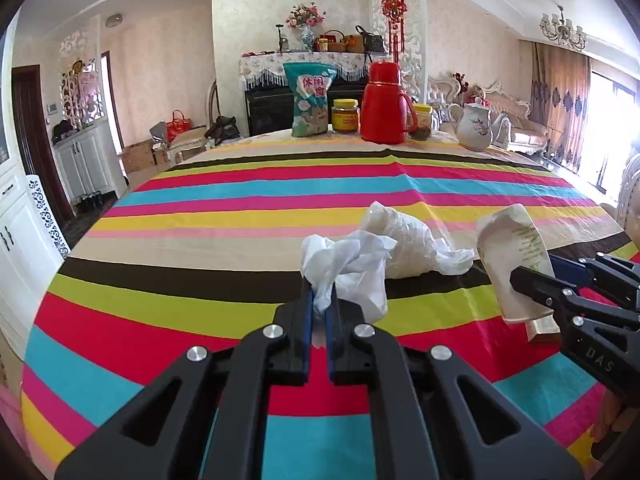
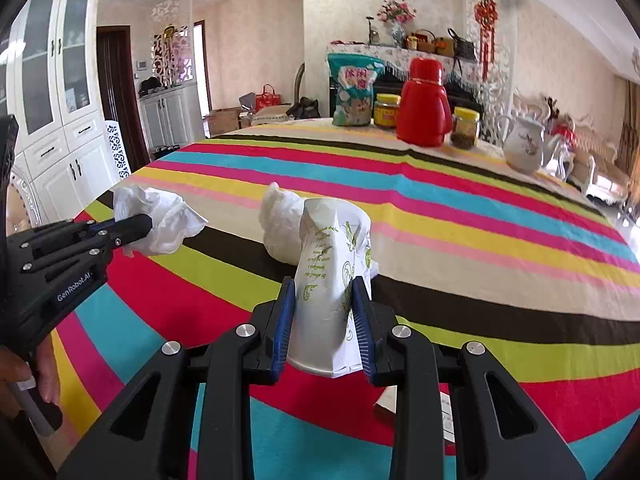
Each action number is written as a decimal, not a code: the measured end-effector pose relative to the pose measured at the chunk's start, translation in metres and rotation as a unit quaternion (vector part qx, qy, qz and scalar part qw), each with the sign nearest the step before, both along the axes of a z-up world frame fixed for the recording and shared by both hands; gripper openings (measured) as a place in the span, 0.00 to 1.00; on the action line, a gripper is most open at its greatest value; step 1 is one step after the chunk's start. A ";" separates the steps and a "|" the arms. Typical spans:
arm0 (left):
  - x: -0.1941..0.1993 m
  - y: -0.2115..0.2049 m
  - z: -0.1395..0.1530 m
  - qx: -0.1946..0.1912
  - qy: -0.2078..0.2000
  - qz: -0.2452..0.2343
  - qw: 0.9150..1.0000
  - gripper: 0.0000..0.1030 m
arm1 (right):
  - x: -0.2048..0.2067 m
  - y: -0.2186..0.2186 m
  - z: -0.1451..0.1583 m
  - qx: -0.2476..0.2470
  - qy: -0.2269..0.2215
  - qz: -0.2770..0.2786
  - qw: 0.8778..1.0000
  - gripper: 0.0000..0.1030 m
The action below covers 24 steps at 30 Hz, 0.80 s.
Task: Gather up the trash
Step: 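Lift the cup and tissue and carry both tools toward the pink bin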
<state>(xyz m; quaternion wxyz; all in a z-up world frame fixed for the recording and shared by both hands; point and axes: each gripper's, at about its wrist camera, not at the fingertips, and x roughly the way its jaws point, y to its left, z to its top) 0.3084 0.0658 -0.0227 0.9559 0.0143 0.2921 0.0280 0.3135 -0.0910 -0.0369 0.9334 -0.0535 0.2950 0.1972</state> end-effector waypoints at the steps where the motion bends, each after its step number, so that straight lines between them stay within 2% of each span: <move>1: -0.004 0.001 0.003 0.002 -0.003 0.003 1.000 0.05 | -0.002 0.001 0.002 -0.002 -0.004 0.000 1.000 0.28; 9: -0.031 0.018 0.015 -0.006 -0.016 0.017 1.000 0.05 | -0.009 0.005 0.008 -0.010 -0.020 0.004 1.000 0.28; 17: -0.079 0.040 0.025 -0.010 -0.037 0.029 0.999 0.05 | -0.040 0.033 0.024 -0.050 -0.074 0.031 0.995 0.29; 24: -0.117 0.066 0.025 0.013 -0.037 0.044 0.998 0.05 | -0.061 0.066 0.030 -0.066 -0.086 0.063 0.992 0.29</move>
